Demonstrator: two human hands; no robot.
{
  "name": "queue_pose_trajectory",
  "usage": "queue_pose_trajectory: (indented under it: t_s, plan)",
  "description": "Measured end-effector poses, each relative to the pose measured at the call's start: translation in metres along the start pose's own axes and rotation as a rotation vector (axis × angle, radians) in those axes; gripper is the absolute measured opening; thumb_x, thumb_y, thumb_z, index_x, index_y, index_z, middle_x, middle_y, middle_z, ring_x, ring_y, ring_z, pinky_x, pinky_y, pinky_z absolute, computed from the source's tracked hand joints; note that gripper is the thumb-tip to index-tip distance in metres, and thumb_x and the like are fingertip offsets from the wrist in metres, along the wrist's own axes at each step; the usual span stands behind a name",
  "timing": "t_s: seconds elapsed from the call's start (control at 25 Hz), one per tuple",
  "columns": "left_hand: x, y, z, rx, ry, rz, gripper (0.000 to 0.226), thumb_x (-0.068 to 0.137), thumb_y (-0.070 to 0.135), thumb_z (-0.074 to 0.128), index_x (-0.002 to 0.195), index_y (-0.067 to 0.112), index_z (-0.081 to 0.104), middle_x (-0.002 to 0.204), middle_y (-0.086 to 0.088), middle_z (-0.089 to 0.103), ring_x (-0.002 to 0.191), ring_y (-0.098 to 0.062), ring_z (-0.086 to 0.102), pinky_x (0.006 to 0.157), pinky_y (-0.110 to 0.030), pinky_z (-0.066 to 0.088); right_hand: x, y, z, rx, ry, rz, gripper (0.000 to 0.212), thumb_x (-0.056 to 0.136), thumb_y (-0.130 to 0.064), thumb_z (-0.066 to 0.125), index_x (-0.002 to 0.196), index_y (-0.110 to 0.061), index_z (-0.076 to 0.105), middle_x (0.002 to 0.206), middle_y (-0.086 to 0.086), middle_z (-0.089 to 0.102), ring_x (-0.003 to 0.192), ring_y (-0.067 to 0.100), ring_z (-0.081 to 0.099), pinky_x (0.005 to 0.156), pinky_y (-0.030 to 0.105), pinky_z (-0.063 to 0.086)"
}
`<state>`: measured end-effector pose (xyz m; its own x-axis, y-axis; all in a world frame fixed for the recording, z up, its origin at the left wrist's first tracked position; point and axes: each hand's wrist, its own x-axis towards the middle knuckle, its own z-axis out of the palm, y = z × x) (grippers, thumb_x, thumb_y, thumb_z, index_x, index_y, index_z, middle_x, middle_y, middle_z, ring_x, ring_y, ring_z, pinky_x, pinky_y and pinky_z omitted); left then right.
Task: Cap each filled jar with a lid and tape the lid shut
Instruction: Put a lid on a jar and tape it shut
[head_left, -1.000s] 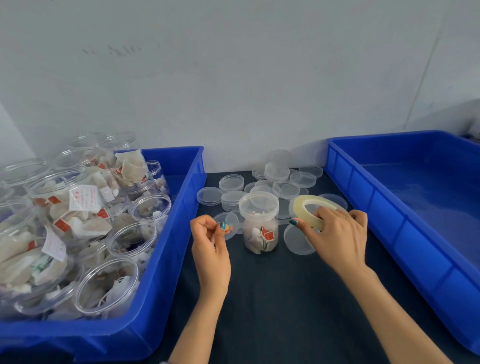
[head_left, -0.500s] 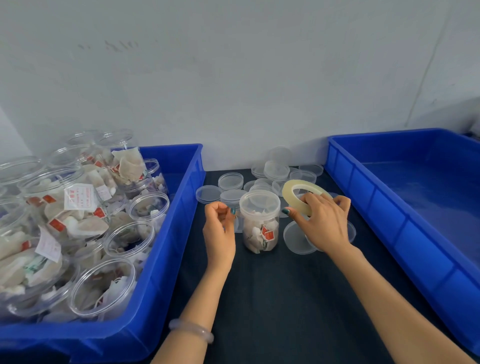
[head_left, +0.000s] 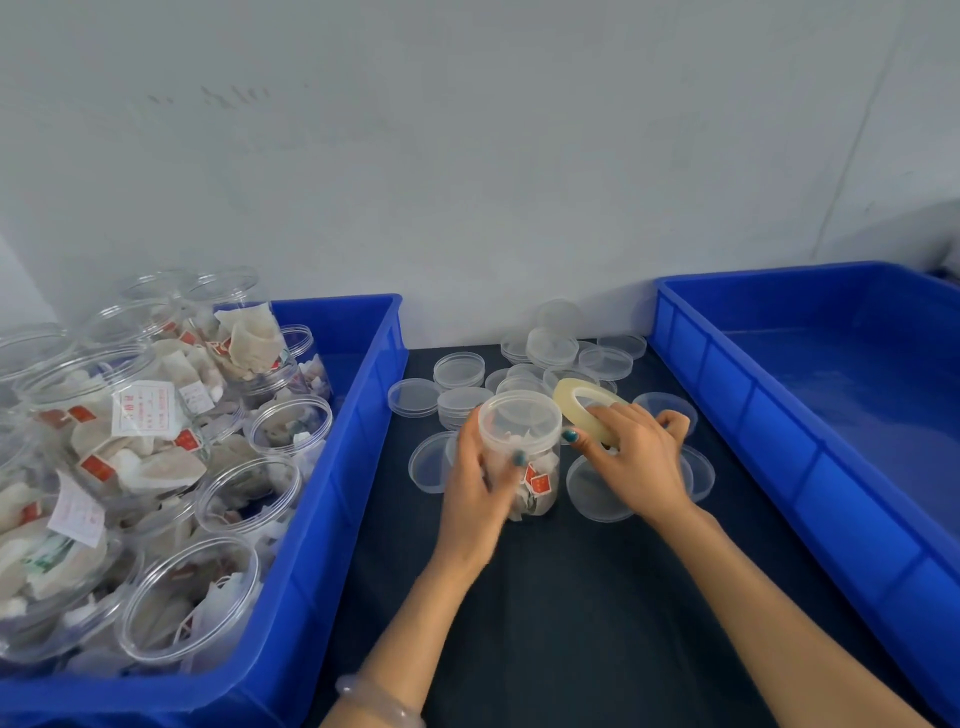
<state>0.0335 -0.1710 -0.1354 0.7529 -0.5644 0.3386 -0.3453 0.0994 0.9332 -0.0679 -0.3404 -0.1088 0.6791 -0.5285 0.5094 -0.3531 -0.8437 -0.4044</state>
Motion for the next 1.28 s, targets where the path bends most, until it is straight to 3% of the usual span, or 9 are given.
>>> queue_pose_trajectory:
  t_s: [0.08,0.24,0.4,0.56,0.64,0.8,1.08,1.16,1.28]
  plan:
    - [0.002,0.004,0.008,0.092,-0.035,0.031,0.089,0.074,0.053,0.081,0.145,0.027,0.034,0.139,0.01,0.051,0.128,-0.003,0.049,0.101,-0.019,0.045,0.0,-0.005,-0.002,-0.008,-0.008,-0.027,0.043,0.095,-0.051,0.054,0.121,-0.02,0.069,0.107,-0.003,0.07,0.107,0.019,0.055,0.084,0.037,0.018]
    - [0.016,0.009,-0.002,0.043,0.05,-0.025,0.072,0.067,0.03,0.09,0.127,0.032,0.052,0.121,0.016,0.065,0.116,0.002,0.058,0.093,-0.015,0.048,0.002,-0.007,-0.018,0.057,-0.099,-0.034,0.063,0.093,-0.071,0.032,0.116,-0.027,0.071,0.084,-0.013,0.055,0.093,0.008,0.044,0.082,0.035,0.016]
    - [0.018,0.009,-0.021,-0.096,-0.036,-0.117,0.056,0.067,0.04,0.082,0.119,0.032,0.061,0.11,0.02,0.071,0.108,0.0,0.065,0.081,-0.014,0.052,0.005,-0.012,-0.026,-0.003,-0.136,-0.079,0.067,0.087,-0.074,0.023,0.107,-0.032,0.073,0.071,-0.016,0.053,0.087,0.009,0.046,0.081,0.035,0.016]
    - [0.012,0.018,-0.024,-0.168,-0.04,-0.223,0.059,0.06,0.06,0.078,0.111,0.034,0.063,0.107,0.011,0.074,0.108,-0.015,0.068,0.095,-0.039,0.054,0.004,-0.018,-0.026,0.047,-0.185,0.057,0.077,0.073,-0.086,0.022,0.078,-0.027,0.07,0.061,-0.007,0.051,0.081,0.01,0.048,0.077,0.035,0.017]
    - [0.009,0.021,-0.024,-0.215,-0.055,-0.251,0.062,0.062,0.061,0.083,0.114,0.034,0.061,0.108,0.009,0.074,0.106,-0.016,0.07,0.093,-0.04,0.056,0.005,-0.018,-0.026,0.138,-0.232,0.113,0.074,0.066,-0.091,0.025,0.073,-0.031,0.067,0.061,-0.009,0.055,0.081,0.009,0.05,0.076,0.035,0.016]
    - [0.003,0.026,-0.024,-0.336,-0.077,-0.305,0.078,0.05,0.057,0.081,0.119,0.031,0.056,0.109,0.002,0.073,0.096,-0.015,0.073,0.069,-0.026,0.059,0.015,-0.025,-0.03,0.158,-0.356,0.149,0.069,0.065,-0.096,0.032,0.094,-0.041,0.061,0.078,-0.014,0.064,0.09,0.0,0.05,0.082,0.035,0.016]
    - [-0.004,0.02,-0.028,-0.344,-0.232,-0.382,0.11,0.042,0.081,0.079,0.136,0.031,0.051,0.127,-0.005,0.068,0.114,-0.022,0.066,0.088,-0.035,0.056,0.018,-0.029,-0.045,0.236,-0.623,0.019,0.067,0.07,-0.084,0.038,0.129,-0.056,0.053,0.12,-0.022,0.065,0.126,0.006,0.046,0.114,0.045,0.011]
    - [-0.005,0.016,-0.025,-0.252,-0.176,-0.366,0.1,0.039,0.091,0.07,0.126,0.044,0.057,0.125,0.006,0.068,0.118,-0.016,0.063,0.098,-0.035,0.051,0.014,-0.033,-0.046,0.214,-0.592,0.012,0.07,0.066,-0.086,0.038,0.128,-0.058,0.052,0.111,-0.027,0.064,0.121,0.003,0.05,0.115,0.042,0.021]
    - [-0.006,0.016,-0.024,-0.109,-0.046,-0.225,0.09,0.053,0.097,0.054,0.131,0.052,0.05,0.123,0.028,0.062,0.119,0.003,0.058,0.092,-0.016,0.049,0.003,-0.036,-0.042,0.238,-0.54,0.071,0.081,0.058,-0.091,0.036,0.127,-0.055,0.058,0.108,-0.027,0.07,0.108,0.002,0.062,0.099,0.031,0.046]
